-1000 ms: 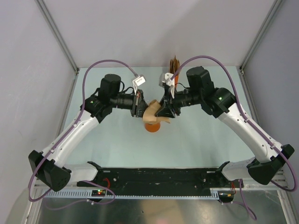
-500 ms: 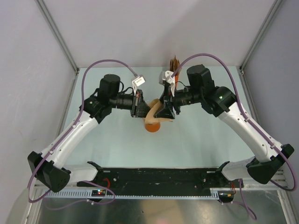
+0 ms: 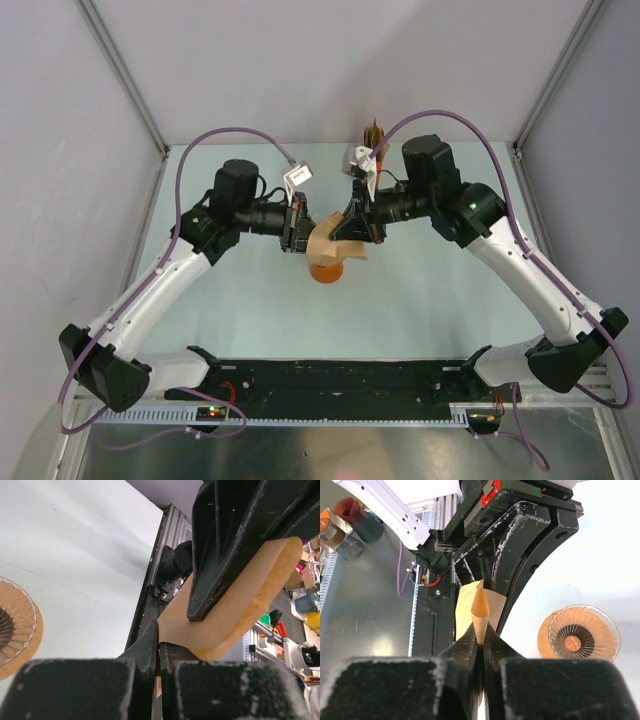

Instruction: Place the coffee filter in the dripper

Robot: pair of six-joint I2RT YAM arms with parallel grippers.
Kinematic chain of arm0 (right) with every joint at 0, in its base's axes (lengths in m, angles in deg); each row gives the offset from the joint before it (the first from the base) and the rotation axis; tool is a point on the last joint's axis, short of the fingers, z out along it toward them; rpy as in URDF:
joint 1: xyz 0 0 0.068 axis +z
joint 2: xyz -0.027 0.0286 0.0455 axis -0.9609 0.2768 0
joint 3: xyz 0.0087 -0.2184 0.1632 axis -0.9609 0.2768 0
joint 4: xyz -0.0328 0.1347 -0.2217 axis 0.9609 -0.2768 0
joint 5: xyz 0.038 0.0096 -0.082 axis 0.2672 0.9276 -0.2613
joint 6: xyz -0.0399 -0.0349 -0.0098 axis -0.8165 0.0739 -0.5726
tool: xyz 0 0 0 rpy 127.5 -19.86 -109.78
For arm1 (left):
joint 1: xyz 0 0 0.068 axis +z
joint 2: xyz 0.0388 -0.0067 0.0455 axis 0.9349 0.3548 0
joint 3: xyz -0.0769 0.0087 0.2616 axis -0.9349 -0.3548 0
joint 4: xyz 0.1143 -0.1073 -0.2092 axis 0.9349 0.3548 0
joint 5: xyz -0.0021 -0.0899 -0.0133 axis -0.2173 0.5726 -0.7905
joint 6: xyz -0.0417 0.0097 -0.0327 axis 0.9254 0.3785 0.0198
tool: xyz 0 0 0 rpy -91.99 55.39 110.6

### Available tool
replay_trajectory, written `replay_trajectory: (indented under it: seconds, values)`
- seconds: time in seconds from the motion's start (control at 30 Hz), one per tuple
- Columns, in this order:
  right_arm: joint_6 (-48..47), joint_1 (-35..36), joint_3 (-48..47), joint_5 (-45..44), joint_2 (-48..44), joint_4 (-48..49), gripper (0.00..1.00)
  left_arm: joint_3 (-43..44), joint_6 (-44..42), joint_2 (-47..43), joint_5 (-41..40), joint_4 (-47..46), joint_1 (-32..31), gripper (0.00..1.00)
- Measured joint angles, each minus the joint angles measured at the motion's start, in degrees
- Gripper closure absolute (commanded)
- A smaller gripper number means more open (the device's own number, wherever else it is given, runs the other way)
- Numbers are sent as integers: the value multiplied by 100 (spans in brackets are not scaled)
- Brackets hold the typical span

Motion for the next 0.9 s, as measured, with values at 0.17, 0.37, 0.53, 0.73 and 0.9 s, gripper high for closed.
replay_trajectory:
  seconds: [0.17, 0.37, 0.53, 0.73, 0.9]
  values:
    - [166, -42, -4, 125, 4, 50, 46, 0, -20, 0, -7, -9, -2, 100]
    - [304, -96, -28, 280, 4, 170, 87, 0, -59, 0, -7, -11, -2, 100]
    - [426, -129, -48, 319, 4, 232, 91, 0, -61, 0, -2, -11, -9, 100]
    - [542, -177, -48, 413, 4, 291, 16, 0, -59, 0, -2, -11, -7, 100]
    - [463, -396, 76, 459, -74, 299, 13, 0, -57, -31, 15, -11, -4, 100]
